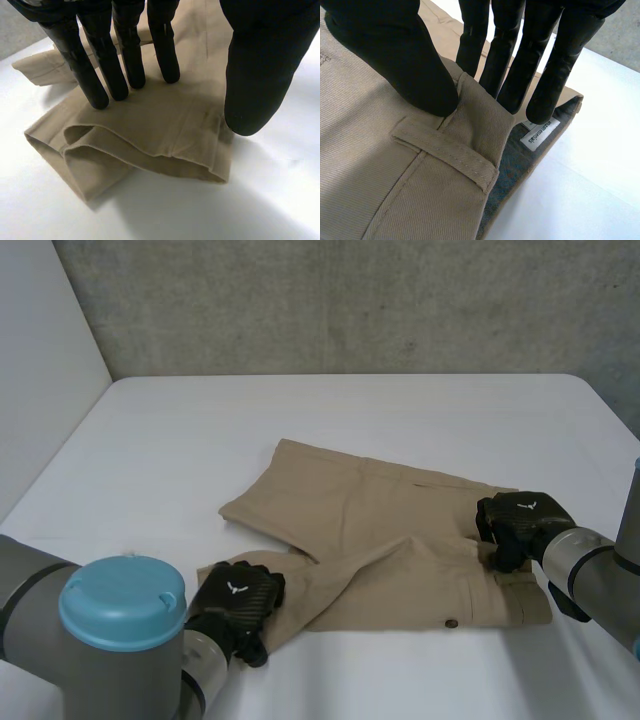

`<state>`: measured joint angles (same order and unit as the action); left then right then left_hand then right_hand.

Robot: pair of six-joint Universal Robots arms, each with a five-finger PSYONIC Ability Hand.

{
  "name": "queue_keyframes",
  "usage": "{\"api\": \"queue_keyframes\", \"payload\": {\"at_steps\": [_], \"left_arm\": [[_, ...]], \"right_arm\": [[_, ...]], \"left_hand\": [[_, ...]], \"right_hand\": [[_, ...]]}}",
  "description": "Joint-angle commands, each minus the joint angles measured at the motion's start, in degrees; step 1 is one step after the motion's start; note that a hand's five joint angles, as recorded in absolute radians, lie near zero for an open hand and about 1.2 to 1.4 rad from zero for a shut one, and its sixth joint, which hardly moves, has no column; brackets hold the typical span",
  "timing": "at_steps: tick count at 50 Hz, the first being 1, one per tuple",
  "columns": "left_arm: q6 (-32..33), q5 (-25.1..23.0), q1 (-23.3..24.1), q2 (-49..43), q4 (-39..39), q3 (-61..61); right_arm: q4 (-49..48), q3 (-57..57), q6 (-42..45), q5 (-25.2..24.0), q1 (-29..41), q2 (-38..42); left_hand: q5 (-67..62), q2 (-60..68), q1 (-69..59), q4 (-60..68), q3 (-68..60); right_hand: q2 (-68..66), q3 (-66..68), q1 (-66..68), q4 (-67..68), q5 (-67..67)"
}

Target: Fold the shorts.

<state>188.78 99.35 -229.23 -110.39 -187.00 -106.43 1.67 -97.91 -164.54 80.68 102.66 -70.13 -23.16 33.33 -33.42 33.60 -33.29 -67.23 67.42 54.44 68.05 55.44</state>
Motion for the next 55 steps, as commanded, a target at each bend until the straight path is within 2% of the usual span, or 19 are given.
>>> {"api": "queue_keyframes", "payload": {"at_steps": [1, 3, 10, 16, 21, 26, 31, 38, 43, 47, 55], "left_arm": [[6.5, 3.0, -0.3, -2.8, -4.3, 0.4], [7.2, 3.6, -0.4, -3.3, -5.1, 0.6], [7.7, 4.1, -0.7, -2.8, -6.1, 1.1], [7.8, 4.1, -0.9, 1.5, -5.6, 2.5], [8.7, 2.7, -1.3, 7.1, -4.2, 6.7], [11.9, -0.5, -4.3, 5.5, -1.9, 14.4], [15.8, -4.5, -7.9, -4.5, -0.2, 27.7], [18.0, -6.3, -8.7, -18.3, -0.1, 44.6], [19.1, -9.3, -8.9, -27.3, -0.4, 55.5], [19.3, -13.3, -9.0, -34.7, -0.9, 63.6], [19.3, -15.3, -9.9, -44.2, -3.2, 72.0]], "right_arm": [[0.0, 0.0, 0.0, 0.0, 0.0, 0.0], [-0.1, 0.0, 0.1, 0.0, 0.0, -0.1], [-0.3, -0.2, 0.3, 0.0, 0.0, -0.4], [-0.2, -0.1, 1.0, -0.2, 0.1, -1.0], [0.0, -0.2, 5.1, 0.4, 0.3, -2.8], [-0.2, 0.4, 8.4, 0.6, 1.2, -2.9], [-2.4, 1.9, 8.1, 0.6, 1.0, -2.6], [-12.8, 3.8, 7.5, 2.6, 1.0, -1.9], [-18.6, 8.5, 7.8, 5.8, 1.1, 4.2], [-19.4, 13.3, 8.0, 6.5, 1.5, 9.1], [-19.6, 26.0, 10.1, 7.4, 1.7, 22.0]], "left_hand": [[-9.0, 8.8, -8.7, 8.6, -8.9], [-11.7, 11.5, -11.4, 11.3, -11.6], [-46.8, 46.6, -46.5, 46.4, -46.7], [-46.8, 46.7, -46.6, 46.4, -46.7], [-46.8, 46.7, -46.6, 46.4, -46.7], [-46.8, 46.7, -46.6, 46.4, -46.7], [-46.8, 46.7, -46.6, 46.4, -46.7], [-46.8, 46.7, -46.6, 46.4, -46.7], [-46.8, 46.7, -46.6, 46.4, -46.7], [-46.8, 46.7, -46.6, 46.4, -46.7], [-46.8, 46.7, -46.6, 46.4, -46.7]], "right_hand": [[-12.8, 12.6, 25.6, 11.9, 14.6], [-12.8, 12.6, 25.6, 11.9, 14.6], [-12.8, 12.6, 25.6, 11.9, 14.6], [-12.8, 12.6, 25.6, 11.9, 14.6], [-12.8, 12.6, 25.6, 11.9, 14.6], [-12.8, 12.6, 25.6, 11.9, 14.6], [-12.8, 12.6, 25.6, 11.9, 14.6], [-12.8, 12.6, 25.6, 11.9, 14.6], [-12.8, 12.6, 25.6, 11.9, 14.6], [-12.8, 12.6, 25.6, 11.9, 14.6], [-12.8, 12.6, 25.6, 11.9, 14.6]]}}
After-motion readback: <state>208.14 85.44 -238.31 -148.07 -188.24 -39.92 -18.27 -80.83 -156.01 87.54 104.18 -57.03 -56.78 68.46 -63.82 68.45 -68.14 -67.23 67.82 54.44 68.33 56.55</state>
